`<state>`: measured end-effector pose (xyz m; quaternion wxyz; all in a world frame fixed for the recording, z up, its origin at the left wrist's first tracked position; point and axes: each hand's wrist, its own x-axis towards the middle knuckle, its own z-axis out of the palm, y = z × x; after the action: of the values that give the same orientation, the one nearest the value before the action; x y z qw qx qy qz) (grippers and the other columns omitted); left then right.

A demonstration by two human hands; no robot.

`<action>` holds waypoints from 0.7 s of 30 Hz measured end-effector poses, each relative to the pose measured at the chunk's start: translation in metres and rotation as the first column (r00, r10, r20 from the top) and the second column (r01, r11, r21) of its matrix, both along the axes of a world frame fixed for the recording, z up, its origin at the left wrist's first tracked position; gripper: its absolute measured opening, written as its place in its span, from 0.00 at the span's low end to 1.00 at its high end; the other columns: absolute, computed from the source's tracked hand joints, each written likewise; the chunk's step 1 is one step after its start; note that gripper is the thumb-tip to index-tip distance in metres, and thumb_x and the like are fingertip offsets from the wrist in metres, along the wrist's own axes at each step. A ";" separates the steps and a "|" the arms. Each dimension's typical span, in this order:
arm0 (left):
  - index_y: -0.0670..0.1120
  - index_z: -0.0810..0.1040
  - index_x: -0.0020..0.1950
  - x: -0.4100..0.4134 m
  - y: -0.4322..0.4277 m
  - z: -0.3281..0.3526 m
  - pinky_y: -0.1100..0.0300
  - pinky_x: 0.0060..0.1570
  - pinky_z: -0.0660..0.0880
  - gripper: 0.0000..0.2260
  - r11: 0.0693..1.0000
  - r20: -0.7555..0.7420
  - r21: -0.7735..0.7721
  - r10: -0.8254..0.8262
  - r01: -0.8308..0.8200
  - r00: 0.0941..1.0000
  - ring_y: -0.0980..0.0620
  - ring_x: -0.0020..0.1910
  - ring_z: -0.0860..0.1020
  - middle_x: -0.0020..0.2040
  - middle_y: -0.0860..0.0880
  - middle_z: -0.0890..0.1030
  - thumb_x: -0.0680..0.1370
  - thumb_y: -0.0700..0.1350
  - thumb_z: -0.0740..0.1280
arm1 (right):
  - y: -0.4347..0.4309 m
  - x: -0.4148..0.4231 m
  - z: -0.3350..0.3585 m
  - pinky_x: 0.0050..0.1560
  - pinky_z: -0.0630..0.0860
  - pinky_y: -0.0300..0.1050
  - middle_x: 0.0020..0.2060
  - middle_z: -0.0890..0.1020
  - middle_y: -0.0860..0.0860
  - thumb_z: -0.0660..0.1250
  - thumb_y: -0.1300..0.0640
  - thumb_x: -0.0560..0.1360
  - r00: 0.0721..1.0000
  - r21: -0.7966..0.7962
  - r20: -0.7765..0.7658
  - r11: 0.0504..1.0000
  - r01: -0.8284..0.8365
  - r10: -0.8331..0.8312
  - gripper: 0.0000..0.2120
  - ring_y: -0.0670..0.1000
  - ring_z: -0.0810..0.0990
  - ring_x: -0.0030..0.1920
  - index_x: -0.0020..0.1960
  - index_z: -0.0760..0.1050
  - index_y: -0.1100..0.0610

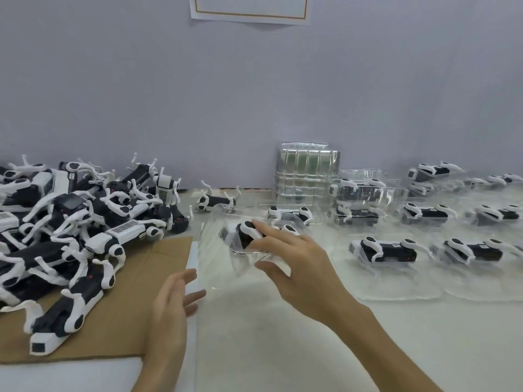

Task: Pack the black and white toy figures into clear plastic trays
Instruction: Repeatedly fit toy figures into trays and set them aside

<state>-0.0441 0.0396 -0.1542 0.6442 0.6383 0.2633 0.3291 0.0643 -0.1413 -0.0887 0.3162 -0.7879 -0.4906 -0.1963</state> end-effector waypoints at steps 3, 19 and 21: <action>0.52 0.79 0.51 0.002 -0.007 -0.002 0.55 0.46 0.72 0.15 0.996 -0.043 0.083 -0.023 0.026 0.999 0.49 0.47 0.83 0.56 0.54 0.81 0.85 0.40 0.55 | -0.004 0.015 0.024 0.68 0.62 0.43 0.70 0.74 0.43 0.71 0.56 0.75 0.994 0.023 0.100 0.999 0.048 -0.050 0.13 0.48 0.78 0.64 0.60 0.80 0.48; 0.53 0.79 0.49 0.009 -0.005 -0.011 0.52 0.48 0.68 0.14 0.987 -0.130 0.156 -0.021 0.041 0.991 0.42 0.42 0.82 0.43 0.38 0.82 0.84 0.37 0.58 | -0.069 0.189 0.093 0.69 0.55 0.52 0.67 0.77 0.51 0.66 0.64 0.76 0.775 -0.166 0.235 0.761 0.627 -0.587 0.19 0.56 0.71 0.67 0.65 0.75 0.53; 0.53 0.78 0.49 0.008 -0.005 -0.010 0.52 0.48 0.68 0.14 0.987 -0.136 0.156 -0.021 0.042 0.990 0.43 0.42 0.82 0.43 0.38 0.81 0.83 0.37 0.58 | -0.072 0.194 0.083 0.73 0.52 0.54 0.70 0.74 0.51 0.63 0.62 0.77 0.761 -0.303 0.216 0.699 0.648 -0.612 0.23 0.55 0.67 0.71 0.71 0.70 0.50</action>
<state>-0.0359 0.0345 -0.1640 0.5773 0.7123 0.2686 0.2951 0.2581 -0.2134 -0.0057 0.0556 -0.9413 -0.2331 -0.2379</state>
